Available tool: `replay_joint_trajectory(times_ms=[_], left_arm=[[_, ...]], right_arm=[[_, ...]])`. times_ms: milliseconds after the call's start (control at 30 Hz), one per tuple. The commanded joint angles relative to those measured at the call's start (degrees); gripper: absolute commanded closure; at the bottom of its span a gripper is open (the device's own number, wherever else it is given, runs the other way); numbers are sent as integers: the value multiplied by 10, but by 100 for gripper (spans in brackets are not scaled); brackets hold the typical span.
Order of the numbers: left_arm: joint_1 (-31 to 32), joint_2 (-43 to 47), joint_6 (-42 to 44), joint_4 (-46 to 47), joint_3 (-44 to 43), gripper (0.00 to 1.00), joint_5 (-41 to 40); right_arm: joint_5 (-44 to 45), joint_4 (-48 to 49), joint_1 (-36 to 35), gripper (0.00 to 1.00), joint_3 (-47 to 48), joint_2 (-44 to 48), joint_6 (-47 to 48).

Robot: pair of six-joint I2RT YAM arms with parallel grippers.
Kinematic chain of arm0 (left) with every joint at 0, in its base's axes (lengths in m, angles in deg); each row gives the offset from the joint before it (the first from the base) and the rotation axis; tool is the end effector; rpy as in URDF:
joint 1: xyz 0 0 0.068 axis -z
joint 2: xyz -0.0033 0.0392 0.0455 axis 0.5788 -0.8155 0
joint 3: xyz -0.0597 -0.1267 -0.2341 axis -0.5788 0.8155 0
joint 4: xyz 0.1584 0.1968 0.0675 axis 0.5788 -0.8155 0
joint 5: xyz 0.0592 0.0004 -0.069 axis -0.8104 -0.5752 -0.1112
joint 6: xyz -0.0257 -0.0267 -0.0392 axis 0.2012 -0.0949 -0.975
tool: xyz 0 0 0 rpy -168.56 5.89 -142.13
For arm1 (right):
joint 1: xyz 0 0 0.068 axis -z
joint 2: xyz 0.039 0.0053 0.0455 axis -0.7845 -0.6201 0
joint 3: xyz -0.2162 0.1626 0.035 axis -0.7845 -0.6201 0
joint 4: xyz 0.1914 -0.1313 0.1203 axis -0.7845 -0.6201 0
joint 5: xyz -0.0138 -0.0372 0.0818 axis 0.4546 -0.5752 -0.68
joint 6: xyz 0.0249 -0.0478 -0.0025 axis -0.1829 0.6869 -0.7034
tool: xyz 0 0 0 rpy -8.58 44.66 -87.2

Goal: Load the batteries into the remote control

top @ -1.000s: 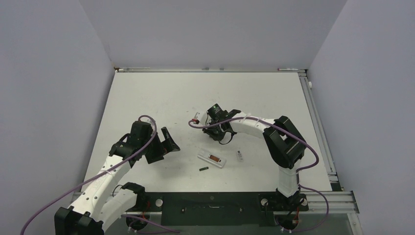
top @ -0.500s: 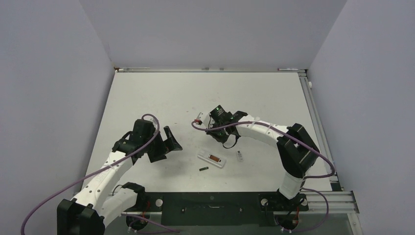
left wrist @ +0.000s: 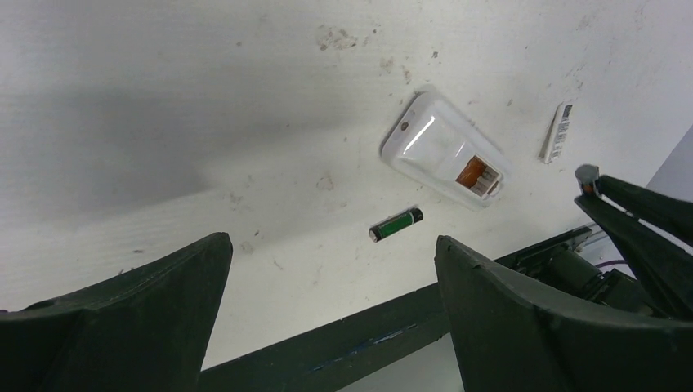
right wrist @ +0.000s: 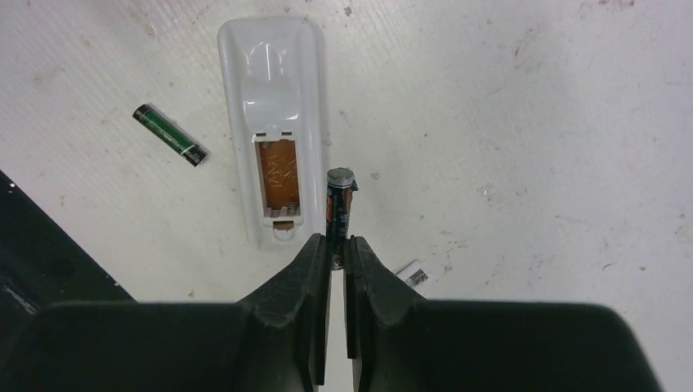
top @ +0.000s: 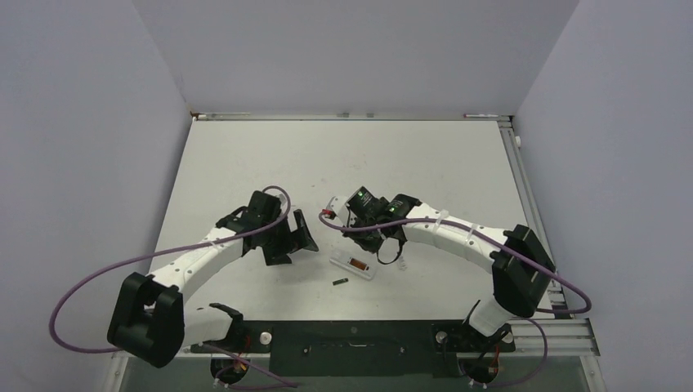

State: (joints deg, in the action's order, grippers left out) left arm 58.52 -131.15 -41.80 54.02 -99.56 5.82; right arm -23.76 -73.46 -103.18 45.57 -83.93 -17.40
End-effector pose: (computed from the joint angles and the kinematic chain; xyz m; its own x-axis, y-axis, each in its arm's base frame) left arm 0.1968 -0.0955 0.1950 -0.9295 -0.3294 -0.1658 -0.2015 0.8301 -0.5200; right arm 0.1972 0.2551 0.2353 -0.4425 -0.7814 -0.4399 -0.8817 0.4688 0.0541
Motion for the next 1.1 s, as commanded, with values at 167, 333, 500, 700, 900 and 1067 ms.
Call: replay_joint_trajectory(times_ms=[167, 333, 500, 700, 900, 1067], left_arm=[[57, -126, 0, 85, -95, 16, -34], [67, -180, 8, 107, -124, 25, -25], [77, -232, 13, 126, -152, 32, -12], [88, -284, 18, 145, -193, 41, 4], [102, -335, 21, 164, -221, 61, 30], [113, -346, 28, 159, -205, 72, 39]], right_arm=[[14, -39, -30, 92, -32, 67, -76], [14, -34, -38, 92, -51, 86, -100], [8, -22, -51, 91, -63, 96, -116], [8, -15, -63, 91, -70, 102, -130], [8, -10, -69, 92, -77, 113, -137], [12, -9, -70, 91, -79, 118, -141]])
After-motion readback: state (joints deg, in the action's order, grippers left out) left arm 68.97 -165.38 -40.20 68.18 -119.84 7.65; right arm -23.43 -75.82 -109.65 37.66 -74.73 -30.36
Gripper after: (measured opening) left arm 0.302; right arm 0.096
